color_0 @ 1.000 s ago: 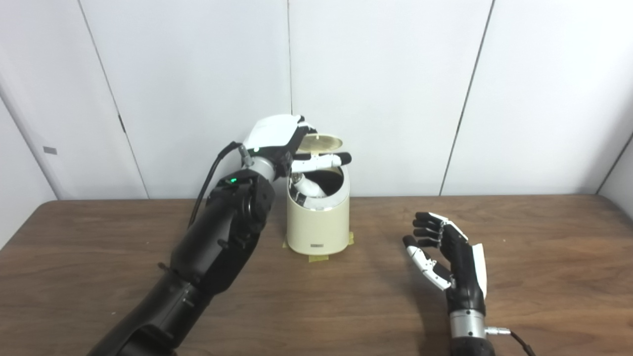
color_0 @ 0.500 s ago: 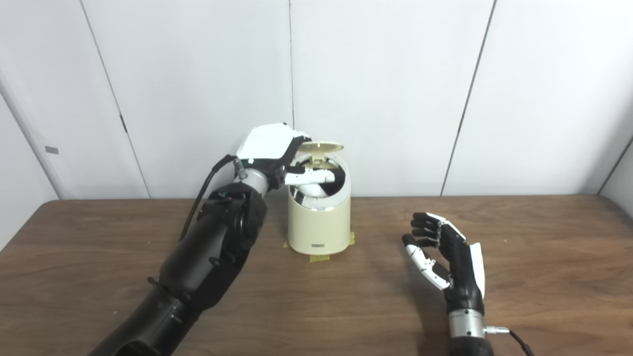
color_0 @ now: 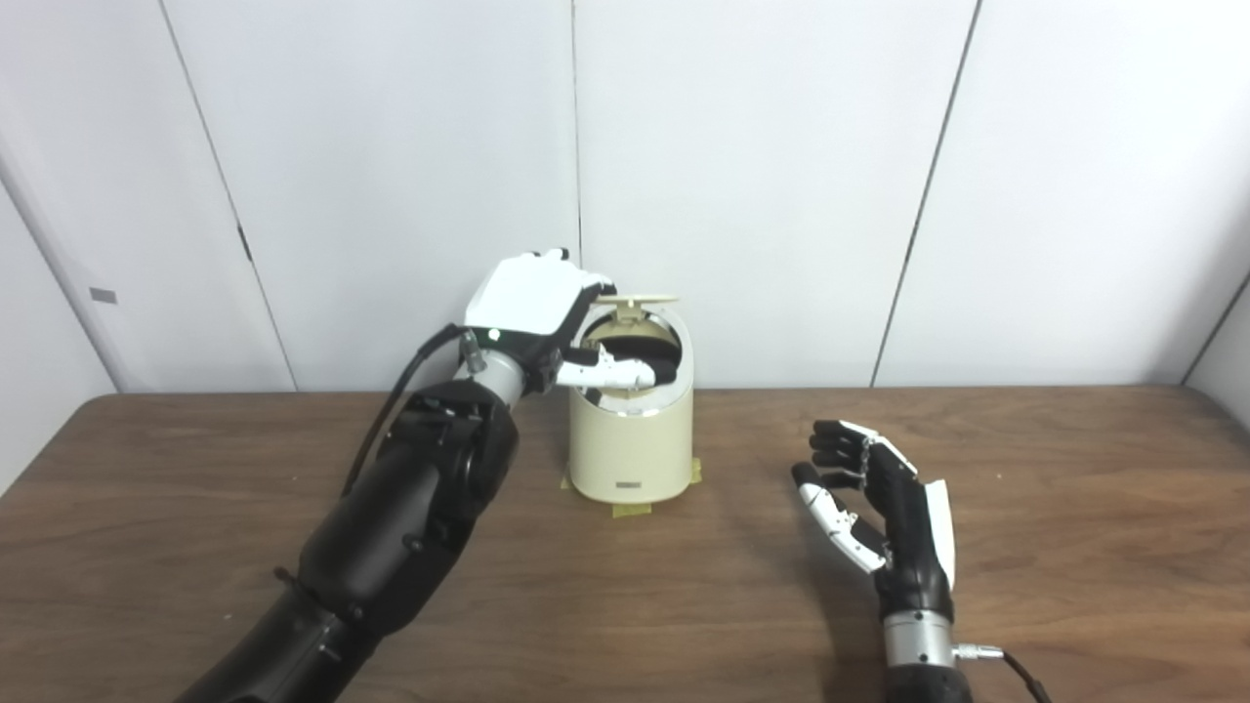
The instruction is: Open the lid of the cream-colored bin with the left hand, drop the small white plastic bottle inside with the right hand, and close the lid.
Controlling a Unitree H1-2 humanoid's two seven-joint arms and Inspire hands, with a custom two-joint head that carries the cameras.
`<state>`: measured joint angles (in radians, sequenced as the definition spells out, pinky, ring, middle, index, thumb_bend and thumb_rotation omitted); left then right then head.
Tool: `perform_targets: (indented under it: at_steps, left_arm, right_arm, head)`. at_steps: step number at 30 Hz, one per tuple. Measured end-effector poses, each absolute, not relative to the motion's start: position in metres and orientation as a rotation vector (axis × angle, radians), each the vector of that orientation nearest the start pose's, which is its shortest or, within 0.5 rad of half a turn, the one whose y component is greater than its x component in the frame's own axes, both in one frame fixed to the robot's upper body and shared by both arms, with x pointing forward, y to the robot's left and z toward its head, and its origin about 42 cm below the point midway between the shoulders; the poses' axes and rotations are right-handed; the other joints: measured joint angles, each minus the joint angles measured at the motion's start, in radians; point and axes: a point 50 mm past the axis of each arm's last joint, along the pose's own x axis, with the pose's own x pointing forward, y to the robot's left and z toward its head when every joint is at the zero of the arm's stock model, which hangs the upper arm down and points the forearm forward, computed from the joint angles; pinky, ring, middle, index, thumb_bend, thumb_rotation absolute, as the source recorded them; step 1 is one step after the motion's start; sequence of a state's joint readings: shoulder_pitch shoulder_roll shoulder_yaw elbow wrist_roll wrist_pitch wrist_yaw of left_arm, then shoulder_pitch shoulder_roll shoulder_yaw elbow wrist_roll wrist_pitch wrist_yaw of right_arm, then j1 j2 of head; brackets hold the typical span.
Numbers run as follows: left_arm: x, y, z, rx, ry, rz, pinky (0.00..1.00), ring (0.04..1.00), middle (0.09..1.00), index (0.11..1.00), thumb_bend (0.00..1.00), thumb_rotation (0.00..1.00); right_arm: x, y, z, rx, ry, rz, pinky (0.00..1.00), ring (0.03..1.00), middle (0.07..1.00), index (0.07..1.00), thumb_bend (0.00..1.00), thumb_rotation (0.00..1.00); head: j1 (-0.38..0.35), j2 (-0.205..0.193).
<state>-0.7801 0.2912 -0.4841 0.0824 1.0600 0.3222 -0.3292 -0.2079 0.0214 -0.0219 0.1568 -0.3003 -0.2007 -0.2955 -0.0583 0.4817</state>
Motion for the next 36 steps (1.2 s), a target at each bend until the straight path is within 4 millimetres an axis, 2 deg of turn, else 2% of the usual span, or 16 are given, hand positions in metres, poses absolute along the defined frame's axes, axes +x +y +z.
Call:
perform_targets:
  at_steps: [8, 13, 27, 36]
  left_arm:
    - [0.447, 0.127, 0.315, 1.598, -0.454, -0.170, 1.00, 1.000, 0.883, 0.860, 0.94, 1.00]
    - [0.444, 0.127, 0.312, 1.623, -0.464, -0.171, 1.00, 1.000, 0.883, 0.859, 0.95, 1.00]
    - [0.439, 0.126, 0.310, 1.705, -0.483, -0.183, 1.00, 1.000, 0.878, 0.860, 0.97, 1.00]
    - [0.433, 0.128, 0.296, 1.713, -0.479, -0.222, 1.00, 0.999, 0.860, 0.840, 0.98, 1.00]
  right_arm:
    - [0.346, -0.198, 0.132, -0.234, -0.280, -0.235, 0.59, 0.657, 0.673, 0.673, 0.25, 0.36]
    - [0.347, -0.198, 0.130, -0.233, -0.263, -0.239, 0.58, 0.653, 0.672, 0.672, 0.24, 0.32]
    - [0.350, -0.193, 0.131, -0.222, -0.261, -0.244, 0.59, 0.648, 0.668, 0.670, 0.25, 0.33]
    - [0.350, -0.193, 0.131, -0.219, -0.260, -0.245, 0.58, 0.647, 0.665, 0.666, 0.25, 0.30]
  head:
    - [0.000, -0.002]
    - [0.000, -0.003]
    - [-0.002, -0.006]
    - [-0.002, -0.002]
